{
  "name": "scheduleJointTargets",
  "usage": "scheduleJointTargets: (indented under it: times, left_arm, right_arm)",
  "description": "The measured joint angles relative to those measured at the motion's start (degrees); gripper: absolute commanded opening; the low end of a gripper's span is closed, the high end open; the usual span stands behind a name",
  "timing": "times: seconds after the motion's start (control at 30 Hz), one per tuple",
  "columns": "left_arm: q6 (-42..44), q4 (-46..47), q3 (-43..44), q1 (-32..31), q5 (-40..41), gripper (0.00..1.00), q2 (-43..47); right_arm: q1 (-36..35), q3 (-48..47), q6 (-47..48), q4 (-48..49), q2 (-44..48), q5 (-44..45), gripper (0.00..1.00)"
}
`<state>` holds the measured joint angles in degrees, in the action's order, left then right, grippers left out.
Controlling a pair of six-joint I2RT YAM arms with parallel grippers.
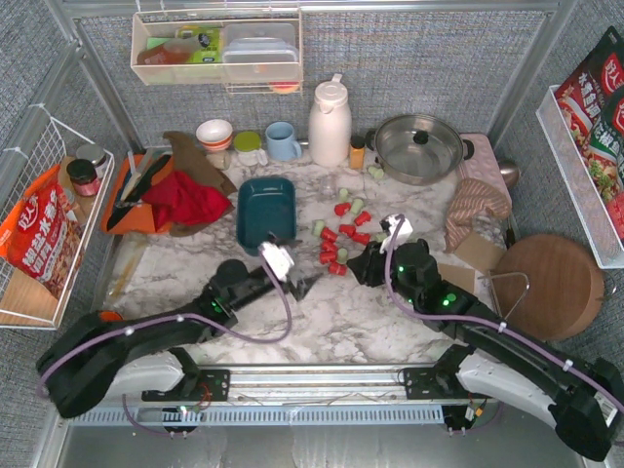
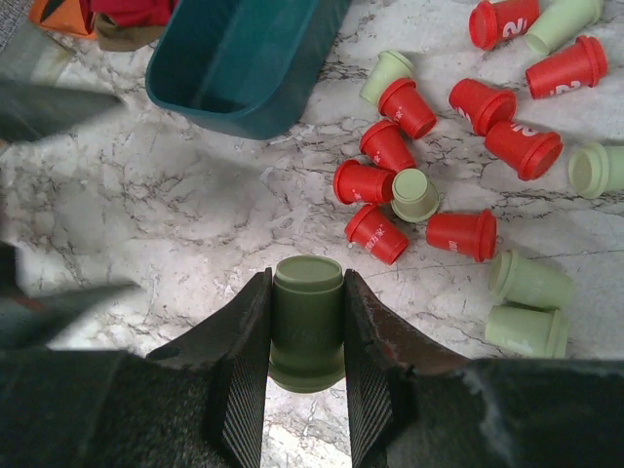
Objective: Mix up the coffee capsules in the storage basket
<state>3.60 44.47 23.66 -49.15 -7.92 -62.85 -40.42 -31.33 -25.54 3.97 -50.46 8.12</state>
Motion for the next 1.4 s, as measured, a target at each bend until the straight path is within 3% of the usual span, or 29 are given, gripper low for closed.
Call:
scheduleJointTargets:
  times: [0.23,0.43,0.83,1.2,1.4]
  left_arm:
    - [13.92,26.29,-4.07,-4.07,-9.68,0.99,-18.36]
    - [19.15,36.48,-1.07,-4.74,-16.72,0.97,-24.83]
    - [22.32,41.29,-0.66,-6.6,-23.3,0.83,-30.27]
    - [19.91,45.97,-0.09,-7.26,-23.26,0.52,-33.86]
    - [19.67,46.27,-0.09,-7.56,-22.05,0.37,-34.21]
  right_arm:
    - [0.0,0.48,-0.26,-2.38,5.62,-0.83,0.1]
    - [0.0,1.09,-0.26,-4.76,8.33,-3.43,0.1]
    - [-0.07,2.56,-2.01,-1.6,6.78,-9.94,0.1]
    - [-1.05,3.19,-4.28,4.22,3.96,-13.27,0.12]
    - [-1.11,3.26,-4.74,4.42,3.63,-12.81,0.32]
